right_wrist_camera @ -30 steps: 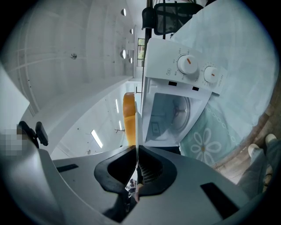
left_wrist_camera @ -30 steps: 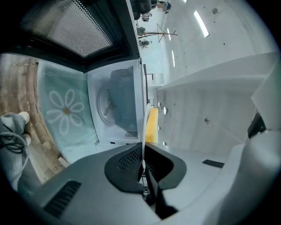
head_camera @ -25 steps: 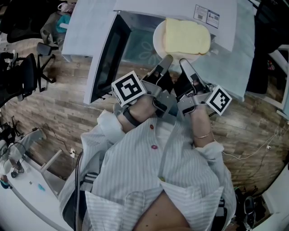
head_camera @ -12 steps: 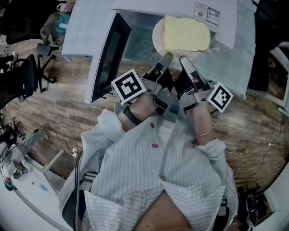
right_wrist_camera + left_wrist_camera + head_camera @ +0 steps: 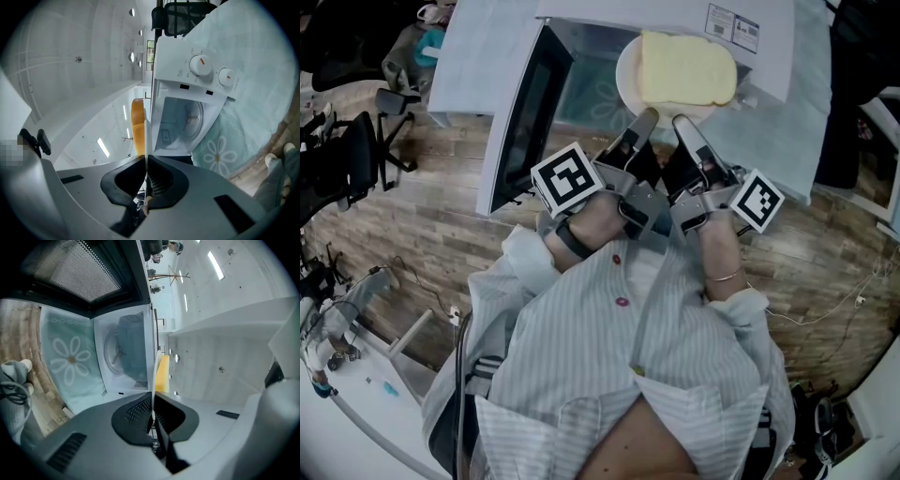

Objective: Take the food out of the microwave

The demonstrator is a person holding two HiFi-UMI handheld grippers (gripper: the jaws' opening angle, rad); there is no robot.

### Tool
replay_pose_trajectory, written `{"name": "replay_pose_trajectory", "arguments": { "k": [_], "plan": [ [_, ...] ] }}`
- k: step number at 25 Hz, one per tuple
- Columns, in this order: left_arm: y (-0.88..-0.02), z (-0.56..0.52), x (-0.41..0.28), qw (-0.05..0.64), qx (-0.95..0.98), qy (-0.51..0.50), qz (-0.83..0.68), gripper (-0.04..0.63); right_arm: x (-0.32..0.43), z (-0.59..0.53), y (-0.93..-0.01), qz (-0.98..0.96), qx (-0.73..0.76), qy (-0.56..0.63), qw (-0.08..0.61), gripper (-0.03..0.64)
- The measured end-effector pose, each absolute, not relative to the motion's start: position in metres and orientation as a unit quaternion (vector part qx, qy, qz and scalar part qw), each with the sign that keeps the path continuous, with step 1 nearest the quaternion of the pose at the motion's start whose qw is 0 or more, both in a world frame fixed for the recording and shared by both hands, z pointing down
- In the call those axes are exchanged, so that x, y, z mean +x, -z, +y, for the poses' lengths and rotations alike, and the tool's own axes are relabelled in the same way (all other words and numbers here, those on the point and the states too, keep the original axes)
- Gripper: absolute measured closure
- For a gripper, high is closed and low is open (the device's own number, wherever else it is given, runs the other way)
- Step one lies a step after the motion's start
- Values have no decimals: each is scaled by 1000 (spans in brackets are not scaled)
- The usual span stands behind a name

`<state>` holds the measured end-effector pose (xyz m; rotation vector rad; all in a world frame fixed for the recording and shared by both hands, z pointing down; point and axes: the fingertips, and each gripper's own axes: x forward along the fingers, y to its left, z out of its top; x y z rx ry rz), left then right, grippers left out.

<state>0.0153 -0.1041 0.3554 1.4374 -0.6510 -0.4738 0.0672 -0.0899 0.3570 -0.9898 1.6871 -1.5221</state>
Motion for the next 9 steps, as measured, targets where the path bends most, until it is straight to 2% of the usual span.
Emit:
{"name": "replay_pose_trajectory", "arguments": {
  "k": [9],
  "plan": [
    [-357,-105,16,679,642,207,-289,577,68,-90,-359,638,-380,582,330,577]
  ]
}}
